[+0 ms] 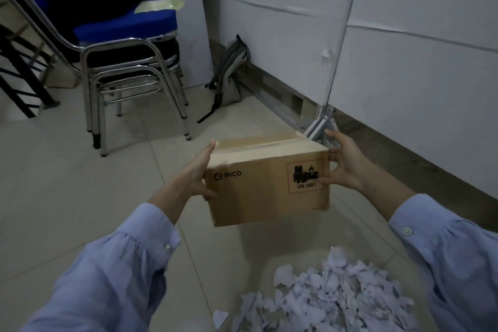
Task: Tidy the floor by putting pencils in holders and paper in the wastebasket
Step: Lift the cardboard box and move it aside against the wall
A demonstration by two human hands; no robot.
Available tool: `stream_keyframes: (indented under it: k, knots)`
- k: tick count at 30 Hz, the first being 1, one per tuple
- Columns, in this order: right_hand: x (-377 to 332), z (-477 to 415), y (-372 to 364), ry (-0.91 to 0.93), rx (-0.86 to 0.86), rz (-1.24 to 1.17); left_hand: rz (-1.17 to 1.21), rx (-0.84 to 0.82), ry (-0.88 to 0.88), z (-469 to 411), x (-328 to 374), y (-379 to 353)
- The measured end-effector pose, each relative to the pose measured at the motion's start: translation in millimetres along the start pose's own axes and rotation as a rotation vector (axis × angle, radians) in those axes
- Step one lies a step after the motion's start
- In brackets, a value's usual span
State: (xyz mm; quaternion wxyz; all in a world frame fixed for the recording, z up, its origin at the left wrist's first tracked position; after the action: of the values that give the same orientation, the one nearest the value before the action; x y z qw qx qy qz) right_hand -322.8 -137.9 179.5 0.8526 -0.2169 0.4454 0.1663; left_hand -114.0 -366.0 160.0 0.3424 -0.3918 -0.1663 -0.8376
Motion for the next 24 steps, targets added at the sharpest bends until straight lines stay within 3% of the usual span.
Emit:
stream_keyframes:
  k: [7,13,24]
  knots:
    - [-34.0,-114.2,-33.0,0.011,-0.013,-0.022,0.05,0.06,-0.035,-99.9,55.4,6.7]
    - [-57.6,-200.4,-60.5,0.054,-0.034,-0.11,0.145,0.049,-0.188,-170.9,93.9,3.2]
    - [-25.1,-331.5,-65.4,0.144,0.038,-0.252,0.431,0.18,-0.336,-286.1,52.0,0.0]
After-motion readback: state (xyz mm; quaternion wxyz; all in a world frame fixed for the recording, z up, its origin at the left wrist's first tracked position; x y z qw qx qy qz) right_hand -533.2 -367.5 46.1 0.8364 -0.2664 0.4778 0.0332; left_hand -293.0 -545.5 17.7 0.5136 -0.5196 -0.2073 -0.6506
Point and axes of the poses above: each hand's wrist, its own z-axis away from the middle knuckle, its own y-axis out of the back of the hand, x = y × z, the point moved 8 cm from there along -z, towards the middle knuckle, and after that the axes turned 2 degrees about x, right-handed, at the moved point
